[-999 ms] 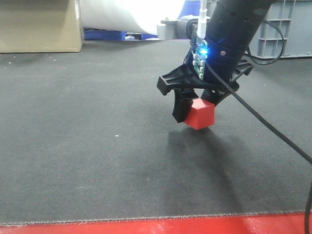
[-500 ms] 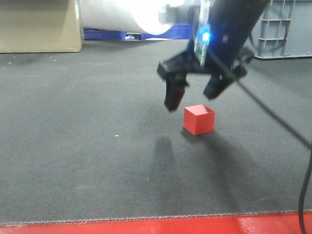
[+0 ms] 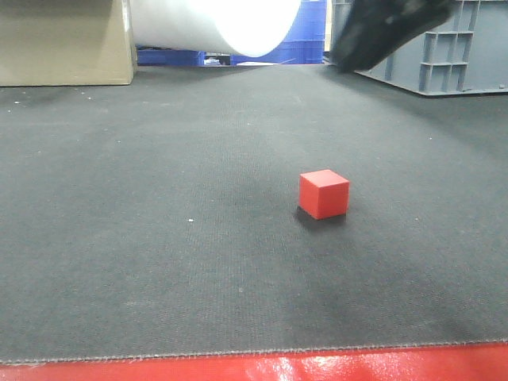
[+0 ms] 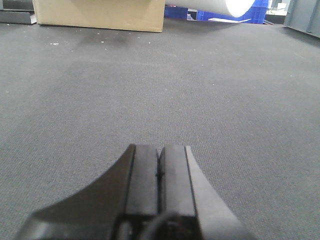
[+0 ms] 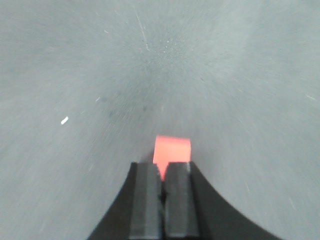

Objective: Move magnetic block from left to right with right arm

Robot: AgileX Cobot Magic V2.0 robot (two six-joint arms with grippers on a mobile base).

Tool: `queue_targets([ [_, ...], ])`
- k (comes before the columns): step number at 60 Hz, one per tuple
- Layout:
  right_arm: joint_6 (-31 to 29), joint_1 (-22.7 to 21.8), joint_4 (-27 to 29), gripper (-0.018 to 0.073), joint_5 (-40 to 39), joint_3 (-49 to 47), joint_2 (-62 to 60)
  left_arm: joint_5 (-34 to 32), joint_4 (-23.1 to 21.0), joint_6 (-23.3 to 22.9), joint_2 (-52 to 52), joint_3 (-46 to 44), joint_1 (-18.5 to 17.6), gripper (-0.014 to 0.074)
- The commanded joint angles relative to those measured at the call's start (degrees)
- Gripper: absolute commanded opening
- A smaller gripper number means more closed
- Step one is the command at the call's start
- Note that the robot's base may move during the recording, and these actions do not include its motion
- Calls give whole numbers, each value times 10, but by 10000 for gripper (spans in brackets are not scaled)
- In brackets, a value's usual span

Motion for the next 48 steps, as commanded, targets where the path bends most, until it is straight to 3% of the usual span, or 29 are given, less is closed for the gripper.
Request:
queue_targets([
  [1, 0, -2, 3, 69, -52, 36, -77, -47, -3, 0, -8, 5, 0, -116],
  [23, 0, -2, 30, 68, -82, 192, -295, -47, -3, 0, -8, 5, 0, -116],
  [48, -1, -2, 32, 67, -47, 208, -379, -47, -3, 0, -8, 5, 0, -116],
])
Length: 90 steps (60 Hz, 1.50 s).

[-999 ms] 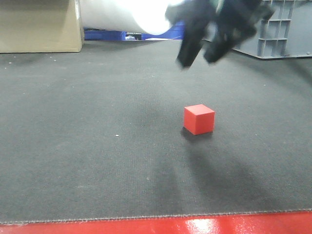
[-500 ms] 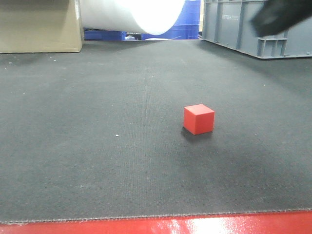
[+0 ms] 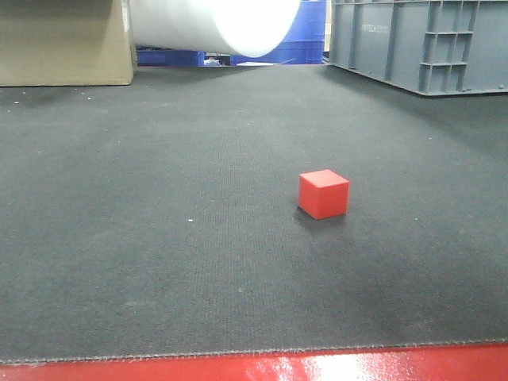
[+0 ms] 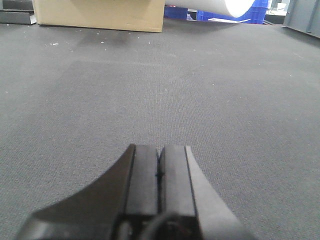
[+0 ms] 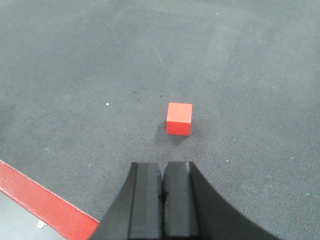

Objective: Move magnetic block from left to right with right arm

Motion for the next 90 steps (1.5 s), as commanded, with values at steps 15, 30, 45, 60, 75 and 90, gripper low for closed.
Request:
queue_targets([
  [15, -1, -2, 4, 67, -71, -15, -2, -47, -3, 0, -8, 5, 0, -115],
  [30, -1, -51, -12, 67, -174, 31, -70, -47, -3, 0, -8, 5, 0, -115],
  [45, -1, -201, -12, 67, -252, 208, -236, -47, -3, 0, -8, 5, 0, -116],
  [60, -1, -264, -2, 67, -350, 354, -361, -47, -3, 0, -8, 5, 0, -116],
  [75, -1, -265, -2, 67, -363, 391, -388, -47, -3, 0, -8, 5, 0, -116],
  [90, -1, -265, -2, 67, -352, 391, -388, -47, -3, 0, -8, 5, 0, -116],
])
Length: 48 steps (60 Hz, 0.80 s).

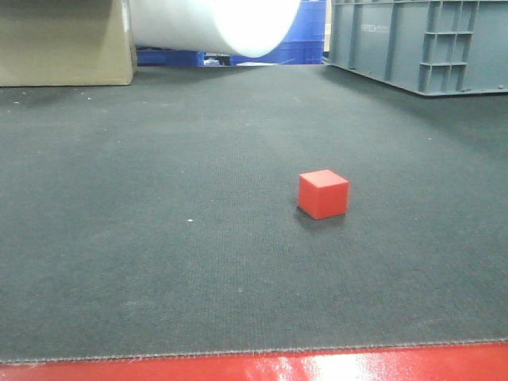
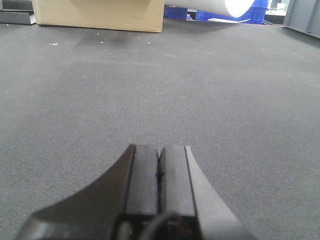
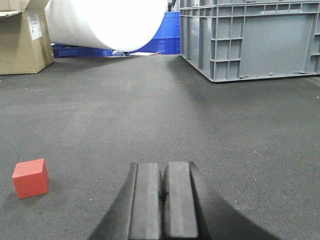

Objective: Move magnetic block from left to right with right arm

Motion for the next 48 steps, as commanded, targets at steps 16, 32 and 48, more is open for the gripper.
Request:
queue_targets([
  [16, -1, -4, 1, 67, -49, -2, -11, -47, -3, 0, -8, 5, 0, -115],
  [32, -1, -4, 1, 67, -49, -2, -11, -47, -3, 0, -8, 5, 0, -116],
  [48, -1, -4, 1, 67, -49, -2, -11, -47, -3, 0, -8, 5, 0, -116],
])
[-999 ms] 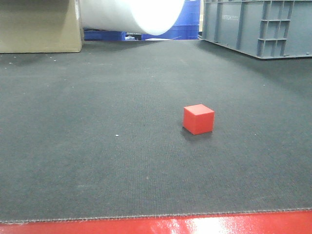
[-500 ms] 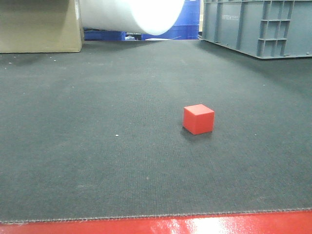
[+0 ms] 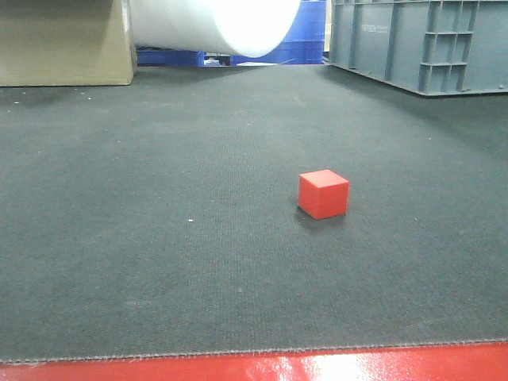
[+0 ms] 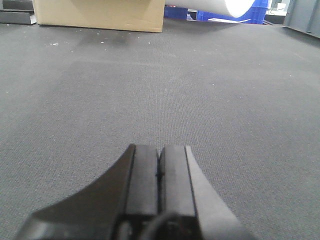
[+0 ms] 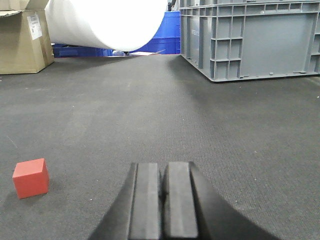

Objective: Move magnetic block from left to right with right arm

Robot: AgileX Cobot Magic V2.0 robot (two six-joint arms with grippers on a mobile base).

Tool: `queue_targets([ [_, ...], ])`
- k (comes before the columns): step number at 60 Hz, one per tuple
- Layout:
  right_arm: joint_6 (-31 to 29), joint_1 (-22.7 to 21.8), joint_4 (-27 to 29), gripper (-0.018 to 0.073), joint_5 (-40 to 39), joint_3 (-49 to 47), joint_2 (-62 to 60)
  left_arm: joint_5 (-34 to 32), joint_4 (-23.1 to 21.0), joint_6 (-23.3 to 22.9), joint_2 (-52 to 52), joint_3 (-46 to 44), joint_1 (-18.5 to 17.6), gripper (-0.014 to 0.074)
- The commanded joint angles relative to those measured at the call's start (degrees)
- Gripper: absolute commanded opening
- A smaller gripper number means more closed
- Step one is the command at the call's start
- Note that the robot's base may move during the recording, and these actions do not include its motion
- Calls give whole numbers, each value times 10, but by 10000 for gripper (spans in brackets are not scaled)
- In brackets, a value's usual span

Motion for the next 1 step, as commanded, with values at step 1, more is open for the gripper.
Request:
queue_targets([
  [1, -1, -4, 1, 67, -49, -2, -11, -47, -3, 0, -8, 5, 0, -115],
])
